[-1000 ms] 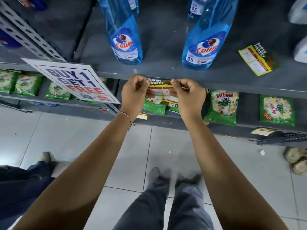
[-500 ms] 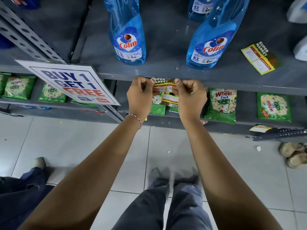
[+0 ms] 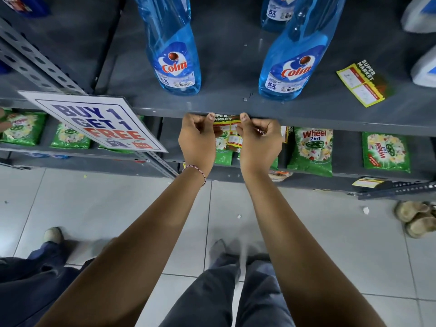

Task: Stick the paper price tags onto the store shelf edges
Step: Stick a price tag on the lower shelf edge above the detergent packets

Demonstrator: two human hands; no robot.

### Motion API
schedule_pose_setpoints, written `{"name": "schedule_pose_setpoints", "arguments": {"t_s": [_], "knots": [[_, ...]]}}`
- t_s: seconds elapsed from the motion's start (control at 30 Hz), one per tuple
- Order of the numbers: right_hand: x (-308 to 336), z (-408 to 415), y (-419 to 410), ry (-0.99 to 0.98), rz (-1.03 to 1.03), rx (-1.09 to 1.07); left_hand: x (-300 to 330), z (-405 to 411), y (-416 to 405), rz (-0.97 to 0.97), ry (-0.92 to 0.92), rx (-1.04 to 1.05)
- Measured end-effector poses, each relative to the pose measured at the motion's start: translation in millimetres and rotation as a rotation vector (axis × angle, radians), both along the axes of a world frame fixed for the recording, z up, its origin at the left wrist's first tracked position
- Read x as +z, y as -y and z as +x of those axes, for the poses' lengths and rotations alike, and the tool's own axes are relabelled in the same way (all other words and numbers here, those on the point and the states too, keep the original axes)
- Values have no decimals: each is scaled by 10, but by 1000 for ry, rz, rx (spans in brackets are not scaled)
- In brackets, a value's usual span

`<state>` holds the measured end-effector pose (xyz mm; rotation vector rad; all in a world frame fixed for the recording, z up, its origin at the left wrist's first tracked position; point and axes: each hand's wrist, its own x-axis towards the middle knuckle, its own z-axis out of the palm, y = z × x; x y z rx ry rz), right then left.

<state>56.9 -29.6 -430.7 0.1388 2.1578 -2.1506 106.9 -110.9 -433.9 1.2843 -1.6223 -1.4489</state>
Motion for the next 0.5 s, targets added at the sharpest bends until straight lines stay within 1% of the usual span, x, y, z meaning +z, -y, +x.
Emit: {"name": "schedule_pose_setpoints", "arguments": {"t_s": [0.1,0.17,0.2,0.3,0.33,0.5], "knots": [[39,2,33,170,-190,-61,-1,-32,-49,93,-57,106],[69,-19,10,230,-260,-63,-1,-31,-67,175,-112,145],[88,-45,-19,247,-268,-55,5,-31,-69,156,-100,156],[135,-163,-159,306,-297,-46,44,-44,-96,-86,6,159],[152,-206,-221,322,-310,-44,73,-59,-124,-129,2,148],[284,-435,-604,347,-397,5,273,-196,-373,-180,-148,76]]}}
